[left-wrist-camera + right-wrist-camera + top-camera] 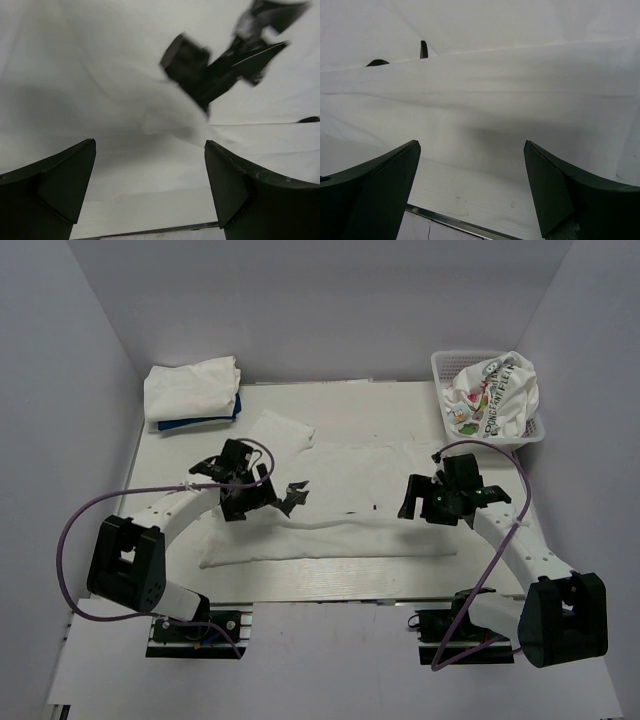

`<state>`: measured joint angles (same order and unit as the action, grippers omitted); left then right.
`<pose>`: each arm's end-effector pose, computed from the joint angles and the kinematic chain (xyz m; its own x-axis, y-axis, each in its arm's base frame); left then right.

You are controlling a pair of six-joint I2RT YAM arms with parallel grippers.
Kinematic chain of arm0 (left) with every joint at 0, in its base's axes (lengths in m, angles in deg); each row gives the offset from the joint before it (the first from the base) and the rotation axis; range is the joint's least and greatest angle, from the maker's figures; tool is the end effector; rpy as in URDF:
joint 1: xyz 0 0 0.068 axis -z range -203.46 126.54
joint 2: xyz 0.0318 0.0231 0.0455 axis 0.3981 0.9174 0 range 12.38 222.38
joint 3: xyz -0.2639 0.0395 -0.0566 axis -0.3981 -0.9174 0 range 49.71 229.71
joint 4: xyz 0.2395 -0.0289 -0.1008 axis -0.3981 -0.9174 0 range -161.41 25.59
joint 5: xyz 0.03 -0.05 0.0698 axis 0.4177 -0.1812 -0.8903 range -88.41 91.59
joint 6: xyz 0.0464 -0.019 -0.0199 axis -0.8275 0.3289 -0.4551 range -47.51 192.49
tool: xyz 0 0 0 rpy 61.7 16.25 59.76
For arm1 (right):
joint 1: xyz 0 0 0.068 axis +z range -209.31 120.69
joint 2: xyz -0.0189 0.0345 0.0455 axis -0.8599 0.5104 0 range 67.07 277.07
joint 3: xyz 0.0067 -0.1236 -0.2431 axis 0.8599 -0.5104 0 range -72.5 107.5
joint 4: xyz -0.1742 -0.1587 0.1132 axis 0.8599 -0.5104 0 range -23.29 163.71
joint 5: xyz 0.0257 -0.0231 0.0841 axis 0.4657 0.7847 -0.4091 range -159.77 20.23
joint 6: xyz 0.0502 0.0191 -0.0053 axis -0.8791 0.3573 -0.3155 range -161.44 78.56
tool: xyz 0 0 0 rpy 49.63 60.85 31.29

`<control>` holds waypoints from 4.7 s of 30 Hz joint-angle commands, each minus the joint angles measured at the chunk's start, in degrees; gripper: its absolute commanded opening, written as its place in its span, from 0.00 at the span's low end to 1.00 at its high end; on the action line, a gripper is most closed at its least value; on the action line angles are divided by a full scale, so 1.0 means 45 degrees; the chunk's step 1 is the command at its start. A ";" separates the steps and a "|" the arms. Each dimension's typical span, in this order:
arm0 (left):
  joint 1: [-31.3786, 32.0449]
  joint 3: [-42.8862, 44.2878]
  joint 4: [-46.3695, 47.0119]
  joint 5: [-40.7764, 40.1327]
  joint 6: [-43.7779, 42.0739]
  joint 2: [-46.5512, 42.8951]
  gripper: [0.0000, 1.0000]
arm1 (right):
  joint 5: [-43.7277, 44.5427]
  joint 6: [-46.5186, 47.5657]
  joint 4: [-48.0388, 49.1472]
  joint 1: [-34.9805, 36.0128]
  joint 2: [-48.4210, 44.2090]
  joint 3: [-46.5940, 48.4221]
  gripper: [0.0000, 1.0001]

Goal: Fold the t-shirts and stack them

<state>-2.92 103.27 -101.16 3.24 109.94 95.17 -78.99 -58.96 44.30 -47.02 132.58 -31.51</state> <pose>0.2568 -0.0973 0.2081 -0.8990 -0.3122 -0.3071 -0.2329 0.9347 -0.2683 0.2164 0.0529 0.2184 -0.8442 0.1203 -0.5224 -0.0504 0.9524 0.3008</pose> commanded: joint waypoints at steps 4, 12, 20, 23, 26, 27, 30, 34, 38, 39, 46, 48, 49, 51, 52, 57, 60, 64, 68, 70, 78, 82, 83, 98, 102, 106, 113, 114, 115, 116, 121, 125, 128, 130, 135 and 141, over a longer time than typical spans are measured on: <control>0.0066 -0.1512 0.1856 0.1175 0.0779 0.0020 0.99 | -0.0374 0.0241 0.0480 -0.0017 -0.0048 0.0031 0.90; 0.0066 -0.1122 0.3713 0.0786 0.1130 0.1055 0.99 | -0.0433 0.0163 0.0481 -0.0036 -0.0126 -0.0047 0.90; 0.0064 0.0637 0.3499 0.0512 0.0956 0.2500 0.99 | -0.0316 0.0162 0.0422 -0.0017 -0.0106 0.0090 0.90; 0.0066 0.1279 0.3229 0.0842 0.0701 0.2970 0.99 | -0.0296 0.0162 0.0306 -0.0017 -0.0067 0.0187 0.90; 0.0066 0.1944 0.2545 0.0651 0.0371 0.3147 0.99 | -0.0257 0.0202 0.0305 0.0002 -0.0047 0.0227 0.90; 0.0066 0.2119 0.2368 0.0649 0.0175 0.3147 0.99 | -0.0277 0.0202 0.0305 -0.0017 -0.0047 0.0207 0.90; 0.0066 0.2121 0.2055 0.0493 0.0017 0.2953 0.99 | -0.0355 0.0240 0.0363 0.0022 -0.0048 0.0149 0.90; 0.0066 0.2004 0.2540 0.0239 -0.0237 0.2776 0.99 | -0.0316 0.0319 0.0305 -0.0017 0.0011 0.0187 0.90; 0.0066 0.2587 0.2698 0.0355 -0.0354 0.3865 0.99 | -0.0258 0.0318 0.0227 0.0022 -0.0008 0.0343 0.90; 0.0066 0.2590 0.2582 0.0356 -0.0354 0.4043 0.99 | -0.0161 0.0338 0.0111 0.0022 -0.0086 0.0363 0.90; 0.0066 0.2570 0.3164 0.0842 -0.0510 0.4299 0.99 | 0.0231 0.0377 0.0090 -0.0017 -0.0536 0.0266 0.90; 0.0066 0.2727 0.3654 0.0999 -0.0393 0.4299 0.99 | 0.0192 0.0319 0.0167 -0.0037 -0.0555 0.0266 0.90; 0.0066 0.3133 0.3829 0.1194 -0.0393 0.4299 0.99 | 0.0172 0.0319 0.0129 -0.0037 -0.0555 0.0285 0.90; 0.0066 0.3564 0.3831 0.1332 -0.0393 0.4590 0.99 | 0.0172 0.0241 0.0207 0.0021 -0.0458 0.0266 0.90; 0.0066 0.3953 0.3947 0.1507 -0.0393 0.4979 0.99 | 0.0192 0.0241 0.0226 -0.0017 -0.0477 0.0266 0.90; 0.0066 0.5068 0.4241 0.1684 -0.0276 0.6462 0.99 | 0.0444 0.0240 0.0188 -0.0017 -0.0555 0.0383 0.90; -0.0091 0.6451 0.4241 0.1375 -0.0276 0.7168 0.99 | 0.0485 0.0299 0.0207 0.0002 -0.0536 0.0480 0.90; -0.0091 0.8581 0.3151 0.0455 -0.0586 0.8164 0.99 | 0.0446 0.0299 0.0109 0.0002 -0.0516 0.0655 0.90; -0.0091 0.9738 0.2542 0.0006 -0.1114 0.7896 0.99 | 0.0231 0.0396 0.0070 0.0022 -0.0613 0.0598 0.90; -0.0091 0.9428 0.2406 -0.0171 -0.1116 0.6939 0.99 | 0.0134 0.0377 0.0109 0.0041 -0.0672 0.0539 0.90; -0.0091 0.3494 0.2503 0.0335 -0.0531 0.2487 0.99 | -0.0237 0.0397 0.0441 0.0022 -0.0538 0.0265 0.90; 0.0066 0.1694 0.3105 0.0802 -0.0276 0.1604 0.99 | -0.0453 0.0456 0.0519 0.0041 -0.0419 0.0344 0.90; 0.0066 0.1343 0.3109 0.1076 -0.0102 0.1604 0.99 | -0.0530 0.0436 0.0597 0.0022 -0.0399 0.0344 0.90; 0.0456 0.3330 0.5822 0.4904 0.0154 0.5098 0.99 | -0.0043 0.0241 0.0578 0.0002 -0.0555 0.0266 0.90; 0.0749 0.4596 0.5825 0.4674 0.0563 0.6133 0.99 | 0.0172 0.0104 0.0617 0.0021 -0.0594 0.0305 0.90; 0.0749 0.5693 0.5318 0.4107 0.0701 0.6954 0.99 | 0.0192 -0.0013 0.0578 0.0002 -0.0633 0.0383 0.90; 0.0633 0.6479 0.3462 0.0596 0.0232 0.5358 0.99 | 0.0309 0.0279 0.0363 0.0041 -0.1160 0.0519 0.90; 0.0516 0.6322 0.3286 0.0126 0.0232 0.4909 0.99 | 0.0019 0.0357 0.0383 0.0061 -0.1161 0.0500 0.90; 0.0515 0.6127 0.3149 -0.0710 0.0232 0.4054 0.99 | -0.0061 0.0396 0.0557 0.0042 -0.1161 0.0481 0.90; 0.0399 0.5642 0.2954 -0.1202 0.0232 0.3620 0.99 | -0.0236 0.0397 0.0617 0.0061 -0.1083 0.0403 0.90; 0.0281 0.4252 0.0850 -0.4792 0.0933 0.1665 0.99 | -0.1916 0.0865 0.1026 0.0801 -0.0264 0.0675 0.90; 0.0124 0.2301 -0.0542 -0.5640 0.2278 0.0434 0.99 | -0.2114 0.1138 0.1515 0.3701 0.1003 0.1046 0.90; -0.0167 0.0154 -0.0254 -0.5622 0.2750 -0.0601 0.99 | -0.2053 0.1119 0.1925 0.5170 0.2349 0.1767 0.90; -0.0286 -0.1326 0.0371 -0.4784 0.3043 -0.1050 0.99 | -0.2093 0.1100 0.2547 0.5838 0.3424 0.2411 0.90; -0.0520 -0.2995 0.1780 -0.4214 0.3864 -0.1599 0.99 | -0.2093 0.1062 0.3641 0.7303 0.5438 0.3857 0.90; -0.0910 -0.3152 0.1821 -0.4332 0.4000 -0.1287 0.99 | -0.1627 -0.0129 0.5107 0.7678 0.8249 0.5245 0.90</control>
<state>-5.96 88.93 -94.87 -16.22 126.03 90.40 -87.90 -56.51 62.09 -12.39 166.79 -10.37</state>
